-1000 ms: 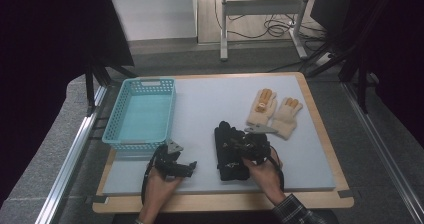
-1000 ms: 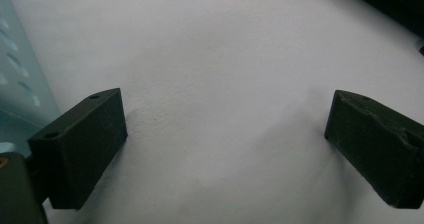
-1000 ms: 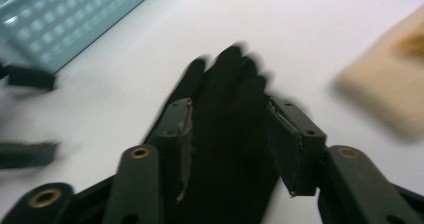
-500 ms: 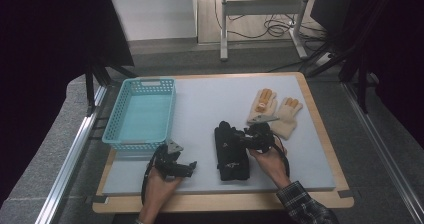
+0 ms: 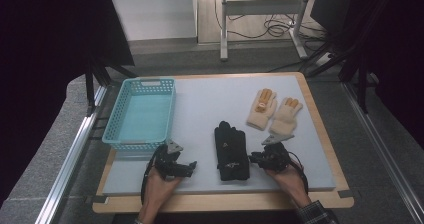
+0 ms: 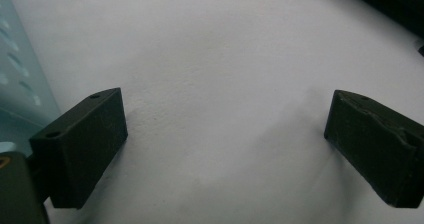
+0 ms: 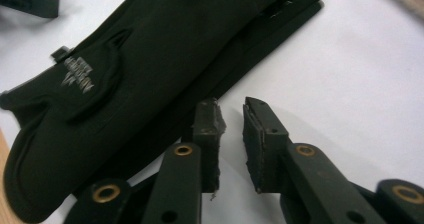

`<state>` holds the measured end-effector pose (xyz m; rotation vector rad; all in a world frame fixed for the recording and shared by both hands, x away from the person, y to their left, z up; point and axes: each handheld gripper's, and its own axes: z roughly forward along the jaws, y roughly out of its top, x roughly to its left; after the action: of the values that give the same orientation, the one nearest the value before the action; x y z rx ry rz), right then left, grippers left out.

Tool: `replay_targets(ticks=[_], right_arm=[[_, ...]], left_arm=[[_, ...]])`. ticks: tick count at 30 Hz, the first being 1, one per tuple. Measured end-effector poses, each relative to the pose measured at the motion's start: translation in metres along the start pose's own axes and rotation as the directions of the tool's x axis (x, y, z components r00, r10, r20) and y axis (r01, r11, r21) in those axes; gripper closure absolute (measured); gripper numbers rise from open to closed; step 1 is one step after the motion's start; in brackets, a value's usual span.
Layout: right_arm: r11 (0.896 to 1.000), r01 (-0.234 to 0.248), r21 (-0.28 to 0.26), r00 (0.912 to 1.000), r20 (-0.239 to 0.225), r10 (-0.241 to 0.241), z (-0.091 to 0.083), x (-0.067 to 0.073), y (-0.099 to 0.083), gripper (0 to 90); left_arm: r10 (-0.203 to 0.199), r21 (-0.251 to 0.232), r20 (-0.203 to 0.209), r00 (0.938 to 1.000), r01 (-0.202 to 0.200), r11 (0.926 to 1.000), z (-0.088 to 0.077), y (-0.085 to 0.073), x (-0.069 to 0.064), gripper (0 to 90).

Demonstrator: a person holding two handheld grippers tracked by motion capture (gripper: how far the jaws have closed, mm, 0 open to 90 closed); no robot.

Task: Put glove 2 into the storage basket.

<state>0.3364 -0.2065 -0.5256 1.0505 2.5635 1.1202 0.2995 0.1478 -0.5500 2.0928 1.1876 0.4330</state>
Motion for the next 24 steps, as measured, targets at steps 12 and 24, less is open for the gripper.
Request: replay_targets(ticks=[12,24], right_arm=[[0.996,0.084,-0.017,0.9909,-0.104,-0.086,0.026,0.041,0.01,82.2],[0.989,0.144,-0.039,0.9844,-0.097,-0.147,0.057,0.07,0.03,78.5]], left_arm=[[0.023,0.021,-0.059,0.998,-0.022,0.9995,-0.012,-0.008,0.008,3.5],[-0.005,0.004,-0.006,1.0,0.005,1.0,-0.016,-0.018,0.022,3.4]])
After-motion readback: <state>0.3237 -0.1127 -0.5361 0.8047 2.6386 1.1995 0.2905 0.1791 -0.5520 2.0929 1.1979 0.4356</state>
